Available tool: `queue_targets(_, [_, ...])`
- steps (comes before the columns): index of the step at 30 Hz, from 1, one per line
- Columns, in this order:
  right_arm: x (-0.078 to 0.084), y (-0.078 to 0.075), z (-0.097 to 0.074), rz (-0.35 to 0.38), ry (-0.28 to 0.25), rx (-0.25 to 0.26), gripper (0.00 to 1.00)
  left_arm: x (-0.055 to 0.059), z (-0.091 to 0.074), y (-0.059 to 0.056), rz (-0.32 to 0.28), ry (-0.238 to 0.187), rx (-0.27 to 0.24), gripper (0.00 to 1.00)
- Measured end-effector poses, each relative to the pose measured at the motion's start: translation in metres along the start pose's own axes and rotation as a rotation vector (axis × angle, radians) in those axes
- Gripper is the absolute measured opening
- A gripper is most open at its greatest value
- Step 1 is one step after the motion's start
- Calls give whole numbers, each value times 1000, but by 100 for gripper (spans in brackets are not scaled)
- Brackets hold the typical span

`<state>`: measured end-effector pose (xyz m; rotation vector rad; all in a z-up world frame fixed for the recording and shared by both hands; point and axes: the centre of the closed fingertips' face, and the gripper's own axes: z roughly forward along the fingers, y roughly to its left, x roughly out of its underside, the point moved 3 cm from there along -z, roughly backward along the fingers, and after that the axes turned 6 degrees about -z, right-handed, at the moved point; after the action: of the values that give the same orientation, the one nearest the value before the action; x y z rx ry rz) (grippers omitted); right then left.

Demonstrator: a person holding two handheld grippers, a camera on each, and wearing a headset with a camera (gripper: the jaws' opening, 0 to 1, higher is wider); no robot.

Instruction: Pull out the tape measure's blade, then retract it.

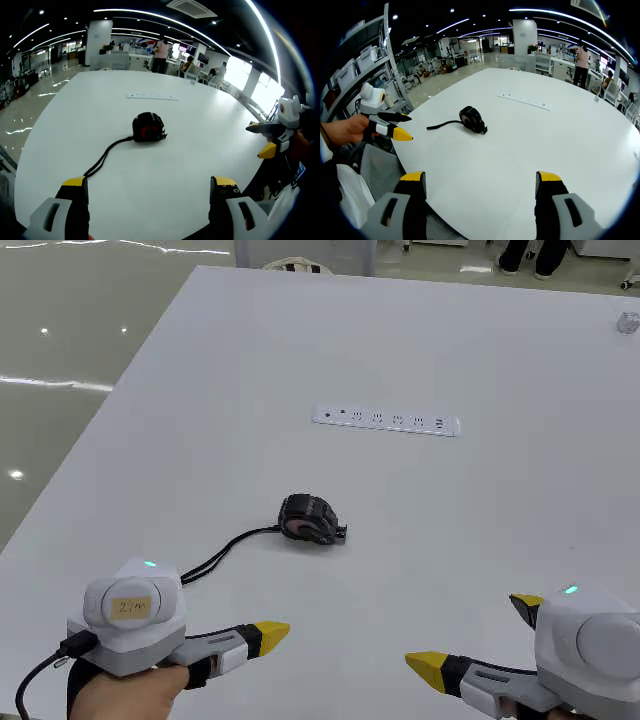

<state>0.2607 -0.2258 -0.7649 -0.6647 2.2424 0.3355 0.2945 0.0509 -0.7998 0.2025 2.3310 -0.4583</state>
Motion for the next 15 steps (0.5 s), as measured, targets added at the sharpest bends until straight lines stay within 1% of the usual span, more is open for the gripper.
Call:
queue_targets(8, [4, -1, 2, 2, 8, 2, 92, 1, 3, 0, 7, 7, 1, 99])
queue_targets(15, [6, -4, 5, -1, 15, 1, 92, 0, 7, 0, 14, 10, 4, 98])
